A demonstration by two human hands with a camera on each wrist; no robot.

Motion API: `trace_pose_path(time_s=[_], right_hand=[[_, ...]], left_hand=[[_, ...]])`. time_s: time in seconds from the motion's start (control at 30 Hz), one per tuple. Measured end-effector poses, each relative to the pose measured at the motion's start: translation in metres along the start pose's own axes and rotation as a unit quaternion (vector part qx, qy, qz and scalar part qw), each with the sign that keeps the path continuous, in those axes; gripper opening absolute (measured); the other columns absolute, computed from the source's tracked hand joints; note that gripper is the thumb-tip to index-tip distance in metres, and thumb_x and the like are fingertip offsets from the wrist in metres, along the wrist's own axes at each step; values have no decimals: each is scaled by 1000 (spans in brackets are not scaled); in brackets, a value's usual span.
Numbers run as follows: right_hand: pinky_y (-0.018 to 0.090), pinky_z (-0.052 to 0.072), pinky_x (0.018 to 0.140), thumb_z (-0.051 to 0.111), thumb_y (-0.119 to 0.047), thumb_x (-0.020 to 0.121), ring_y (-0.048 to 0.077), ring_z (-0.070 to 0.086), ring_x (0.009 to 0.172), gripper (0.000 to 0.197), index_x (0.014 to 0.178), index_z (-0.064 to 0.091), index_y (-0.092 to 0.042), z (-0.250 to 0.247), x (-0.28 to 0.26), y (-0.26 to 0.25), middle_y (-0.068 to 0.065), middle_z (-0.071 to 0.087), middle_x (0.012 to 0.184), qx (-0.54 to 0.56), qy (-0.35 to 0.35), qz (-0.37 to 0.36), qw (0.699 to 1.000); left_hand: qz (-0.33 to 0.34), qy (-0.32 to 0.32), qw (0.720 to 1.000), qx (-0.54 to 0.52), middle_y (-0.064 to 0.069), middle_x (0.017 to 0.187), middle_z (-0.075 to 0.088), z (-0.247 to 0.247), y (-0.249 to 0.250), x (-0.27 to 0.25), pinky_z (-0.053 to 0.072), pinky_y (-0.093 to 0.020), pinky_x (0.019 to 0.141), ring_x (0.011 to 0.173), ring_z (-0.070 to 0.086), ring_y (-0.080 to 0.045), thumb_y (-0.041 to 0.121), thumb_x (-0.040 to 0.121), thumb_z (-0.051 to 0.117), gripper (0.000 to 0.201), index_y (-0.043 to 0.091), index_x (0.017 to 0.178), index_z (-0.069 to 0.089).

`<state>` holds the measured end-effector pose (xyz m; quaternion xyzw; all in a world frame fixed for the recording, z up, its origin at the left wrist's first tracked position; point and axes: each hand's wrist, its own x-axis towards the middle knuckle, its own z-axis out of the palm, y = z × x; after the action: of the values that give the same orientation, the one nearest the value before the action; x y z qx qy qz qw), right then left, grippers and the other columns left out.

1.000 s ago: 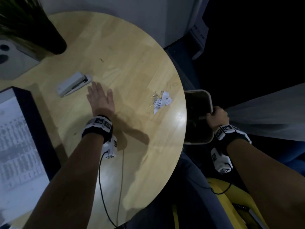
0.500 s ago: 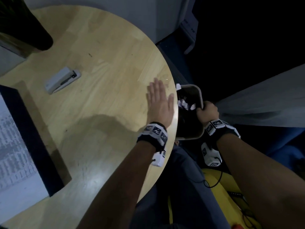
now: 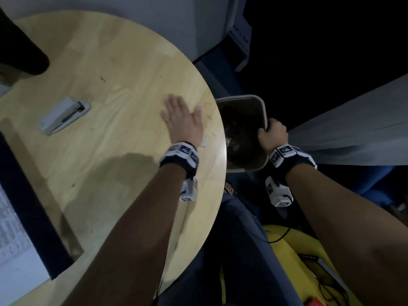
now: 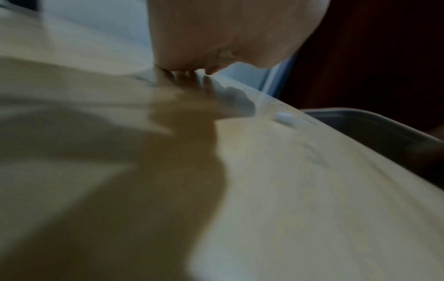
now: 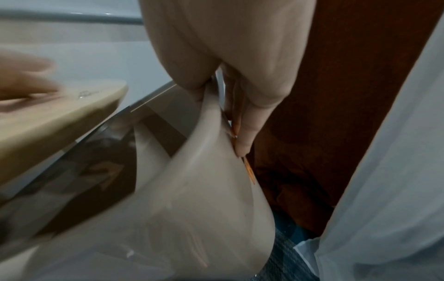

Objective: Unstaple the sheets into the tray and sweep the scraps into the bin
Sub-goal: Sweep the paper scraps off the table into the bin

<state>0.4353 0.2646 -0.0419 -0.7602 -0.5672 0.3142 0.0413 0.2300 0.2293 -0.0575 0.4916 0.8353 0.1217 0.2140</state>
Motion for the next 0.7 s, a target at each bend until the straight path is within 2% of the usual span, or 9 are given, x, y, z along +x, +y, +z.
trace_pose_path(time_s=[0.1,0.2,0.3,0.4,0.47,0.53,0.63,0.7], right_hand=[[41,46,88,50,-16,85,44,57,107,29,109,59,0,-3,4,-5,27,62,115,-1,-1,5,1000],[40,46,90,50,-16,85,43,57,108,31,111,59,-2,-4,6,-9,26,63,116,3,0,8,1000],[40,47,89,50,-16,85,42,58,107,30,110,59,-2,-5,7,-11,25,64,114,8,4,6,1000],[40,47,85,50,-16,86,42,58,106,28,109,58,0,-6,7,-12,25,63,113,9,6,4,1000],[40,47,85,51,-16,86,42,58,105,28,108,58,0,-7,7,-12,25,63,113,11,8,4,1000],[40,47,85,51,-16,87,42,58,106,29,109,59,0,-7,7,-11,25,63,114,14,10,5,1000],[39,47,87,51,-16,87,42,58,107,31,113,59,-1,-8,5,-10,25,63,115,24,8,8,1000],[38,48,86,51,-16,87,41,59,107,32,114,60,-2,-7,3,-10,24,63,116,29,12,15,999]], left_hand=[[140,-79,987,16,-13,158,-5,24,38,-24,-11,-42,115,145,-9,-27,43,98,15,63,6,147,1],[227,-134,965,-1,-11,158,-2,38,62,-43,-8,-42,118,145,-7,-22,39,100,18,60,6,147,2],[261,-110,956,-78,-10,158,3,26,60,-41,-4,-39,119,146,-2,-19,33,101,23,55,8,147,7],[190,-25,975,-117,-9,158,9,4,22,-31,-4,-36,118,145,2,-20,34,99,22,55,13,147,8],[92,59,989,-100,-12,157,9,-8,-21,-23,-3,-39,118,145,2,-24,35,98,22,57,9,147,7],[-28,121,990,-63,-18,156,8,-21,-63,-20,1,-47,119,145,3,-32,37,97,21,61,3,146,9],[-197,114,974,-23,-19,157,5,-33,-103,-30,2,-49,117,144,1,-35,34,98,27,60,0,145,10],[-224,94,970,-2,-19,157,3,-29,-104,-39,0,-49,117,144,0,-35,35,98,28,62,0,145,8]])
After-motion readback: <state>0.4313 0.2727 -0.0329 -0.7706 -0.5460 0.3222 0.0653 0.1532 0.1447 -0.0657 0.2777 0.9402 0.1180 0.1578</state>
